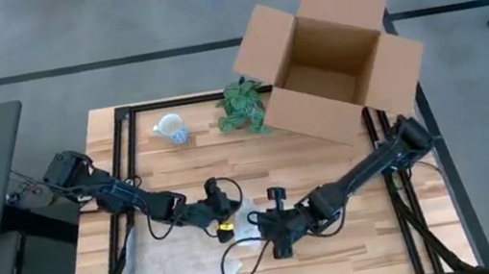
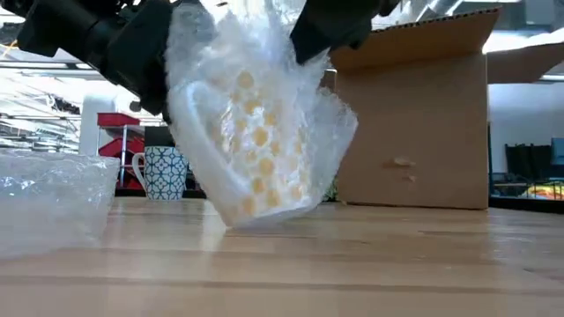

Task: Wrap mug
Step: Wrap the yellow mug

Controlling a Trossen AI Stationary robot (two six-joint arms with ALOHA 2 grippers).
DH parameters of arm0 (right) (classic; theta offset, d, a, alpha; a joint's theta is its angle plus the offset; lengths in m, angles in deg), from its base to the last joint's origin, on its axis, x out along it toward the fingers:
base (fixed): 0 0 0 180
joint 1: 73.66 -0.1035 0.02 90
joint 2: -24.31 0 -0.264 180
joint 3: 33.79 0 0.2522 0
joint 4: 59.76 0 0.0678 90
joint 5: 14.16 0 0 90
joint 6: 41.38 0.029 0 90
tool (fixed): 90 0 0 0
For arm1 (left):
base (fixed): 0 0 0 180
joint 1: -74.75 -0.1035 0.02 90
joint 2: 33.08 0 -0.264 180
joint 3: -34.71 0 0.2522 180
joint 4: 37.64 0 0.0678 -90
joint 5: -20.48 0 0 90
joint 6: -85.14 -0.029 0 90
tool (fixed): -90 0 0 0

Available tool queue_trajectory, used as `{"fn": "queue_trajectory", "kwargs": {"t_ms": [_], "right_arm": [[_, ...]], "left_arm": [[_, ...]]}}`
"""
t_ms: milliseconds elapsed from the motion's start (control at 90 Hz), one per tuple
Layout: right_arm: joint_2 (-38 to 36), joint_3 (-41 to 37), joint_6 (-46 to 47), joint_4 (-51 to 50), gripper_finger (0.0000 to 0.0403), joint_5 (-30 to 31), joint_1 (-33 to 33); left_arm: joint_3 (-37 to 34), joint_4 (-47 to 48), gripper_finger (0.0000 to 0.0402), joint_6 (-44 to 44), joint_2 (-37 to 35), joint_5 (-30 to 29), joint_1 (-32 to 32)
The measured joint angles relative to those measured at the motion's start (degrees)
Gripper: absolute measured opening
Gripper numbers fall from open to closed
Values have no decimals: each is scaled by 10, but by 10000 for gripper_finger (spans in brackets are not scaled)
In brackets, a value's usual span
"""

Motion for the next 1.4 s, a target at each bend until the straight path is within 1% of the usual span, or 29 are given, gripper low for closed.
{"fn": "queue_trajectory", "kwargs": {"t_ms": [133, 333, 500, 656, 833, 989, 1200, 1300, 1400], "right_arm": [[0, -17, -17, 46, 1, 4, -2], [0, -18, -24, 85, 0, 13, -5], [21, -18, -31, 125, 0, 29, -7], [38, -17, -29, 152, 0, 38, -6], [41, -17, -42, 164, 0, 59, -15], [40, -18, -25, 139, 0, 61, -27], [39, -19, 50, 30, 0, 63, -39], [40, -19, 76, -5, 0, 65, -42], [40, -19, 80, -13, 0, 65, -48]], "left_arm": [[0, -5, 0, -2, 0, 1, 0], [0, -14, 0, -2, 0, 8, 0], [0, -30, 0, -14, 0, 7, 5], [1, -35, 0, -14, 0, 9, 7], [1, -35, 0, -22, 0, 8, 11], [1, -49, 0, -47, -2, 8, 24], [4, -87, 0, -92, -13, 13, 42], [12, -75, 0, -109, -23, 12, 49], [33, -46, 0, -123, -36, 10, 57]]}}
